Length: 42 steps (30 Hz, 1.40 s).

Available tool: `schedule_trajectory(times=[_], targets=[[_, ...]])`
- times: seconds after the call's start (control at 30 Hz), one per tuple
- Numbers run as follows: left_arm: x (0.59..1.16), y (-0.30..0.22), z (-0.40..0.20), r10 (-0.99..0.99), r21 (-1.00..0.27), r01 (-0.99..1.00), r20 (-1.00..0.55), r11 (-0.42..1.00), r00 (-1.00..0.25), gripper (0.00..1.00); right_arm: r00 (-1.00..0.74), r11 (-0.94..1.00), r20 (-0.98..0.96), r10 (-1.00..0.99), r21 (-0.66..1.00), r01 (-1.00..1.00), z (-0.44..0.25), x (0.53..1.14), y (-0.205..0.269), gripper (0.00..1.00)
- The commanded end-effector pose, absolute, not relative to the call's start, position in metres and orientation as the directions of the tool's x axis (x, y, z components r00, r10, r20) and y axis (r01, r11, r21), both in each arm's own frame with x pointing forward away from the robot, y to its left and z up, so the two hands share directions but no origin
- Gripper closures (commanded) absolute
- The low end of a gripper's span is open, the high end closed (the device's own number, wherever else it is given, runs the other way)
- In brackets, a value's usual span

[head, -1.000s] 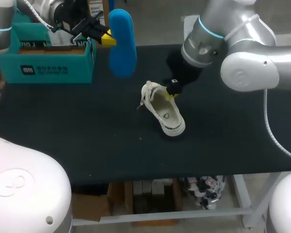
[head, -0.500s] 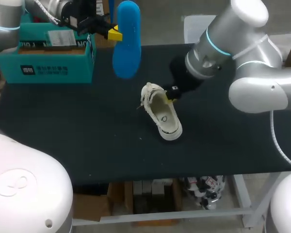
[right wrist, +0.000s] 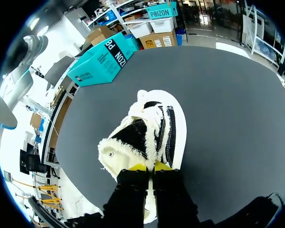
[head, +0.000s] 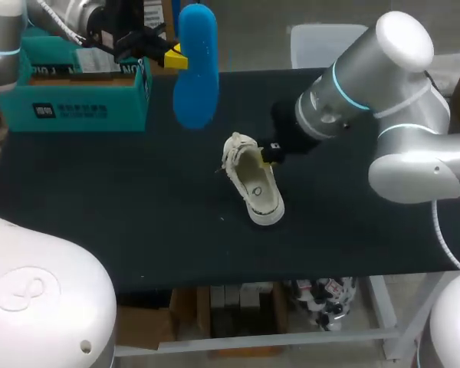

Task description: Open the shoe tongue, take the insole out of the shoe, put the insole back into the shoe, and pack the shoe into the shoebox

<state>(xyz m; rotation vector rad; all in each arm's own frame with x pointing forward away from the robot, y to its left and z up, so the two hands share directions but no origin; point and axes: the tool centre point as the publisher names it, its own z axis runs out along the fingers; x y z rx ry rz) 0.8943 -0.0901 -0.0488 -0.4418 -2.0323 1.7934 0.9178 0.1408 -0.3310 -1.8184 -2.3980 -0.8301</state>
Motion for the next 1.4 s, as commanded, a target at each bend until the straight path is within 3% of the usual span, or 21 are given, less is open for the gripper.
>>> schedule_trajectory(times=[0.03,0.53,0.57,0.6,0.63,1.07,1.4], targets=[[0.887,-0.088,-0.05,0.418,-0.992,-0.027,0.078,0.127,-0.905,1.0,-0.296,0.103,0.325,0.898,0.498,0.861,-0.331,0.913,0.143,1.0],[0.895,-0.085,-0.052,0.416,-0.992,-0.041,0.088,0.122,-0.905,1.0,-0.246,0.019,0.362,0.899,0.528,0.849,-0.338,0.908,0.14,1.0],[0.895,-0.087,-0.052,0.417,-0.991,-0.044,0.093,0.126,-0.904,1.0,-0.248,0.023,0.363,0.898,0.525,0.851,-0.338,0.908,0.139,0.73],[0.896,-0.089,-0.051,0.413,-0.99,-0.049,0.1,0.132,-0.905,1.0,-0.255,0.025,0.37,0.893,0.527,0.85,-0.338,0.908,0.137,0.3],[0.897,-0.091,-0.051,0.409,-0.989,-0.056,0.108,0.138,-0.906,1.0,-0.263,0.029,0.378,0.888,0.525,0.851,-0.337,0.908,0.135,0.0],[0.895,-0.124,-0.05,0.422,-0.98,-0.144,0.189,0.137,-0.887,1.0,-0.384,0.106,0.376,0.844,0.584,0.805,-0.308,0.894,0.092,0.0],[0.893,-0.128,-0.054,0.41,-0.986,-0.129,0.163,0.108,-0.897,1.0,-0.446,0.171,0.365,0.817,0.585,0.793,-0.302,0.895,0.085,0.0]])
